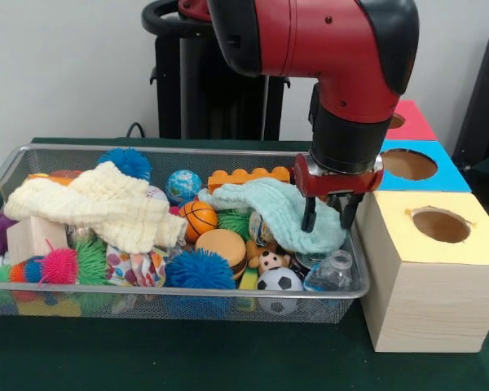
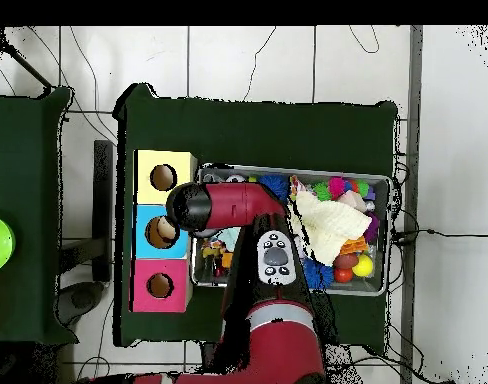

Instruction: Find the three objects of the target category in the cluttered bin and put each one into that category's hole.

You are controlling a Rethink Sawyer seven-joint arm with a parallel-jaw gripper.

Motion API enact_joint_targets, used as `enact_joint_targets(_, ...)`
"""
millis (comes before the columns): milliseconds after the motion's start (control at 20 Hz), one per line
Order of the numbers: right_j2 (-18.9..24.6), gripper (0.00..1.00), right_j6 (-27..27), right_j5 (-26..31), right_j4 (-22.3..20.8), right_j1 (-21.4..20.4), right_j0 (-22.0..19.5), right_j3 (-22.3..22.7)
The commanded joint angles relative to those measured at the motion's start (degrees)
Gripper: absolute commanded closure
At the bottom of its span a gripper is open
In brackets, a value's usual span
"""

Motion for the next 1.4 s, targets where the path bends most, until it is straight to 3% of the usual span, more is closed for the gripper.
enact_joint_targets(50, -4.75, 0.0, 14.06, -7.14, -3.08, 3.86, 1.47, 4.15)
enact_joint_targets(400, -7.06, 0.0, 12.83, -9.68, -1.6, 4.17, 2.08, 5.34)
enact_joint_targets(800, -9.26, 0.0, 11.47, -8.94, -0.82, 6.37, 2.74, 3.14)
enact_joint_targets(1400, -6.64, 0.0, 7.83, -3.35, 1.31, 9.82, -0.1, 1.58)
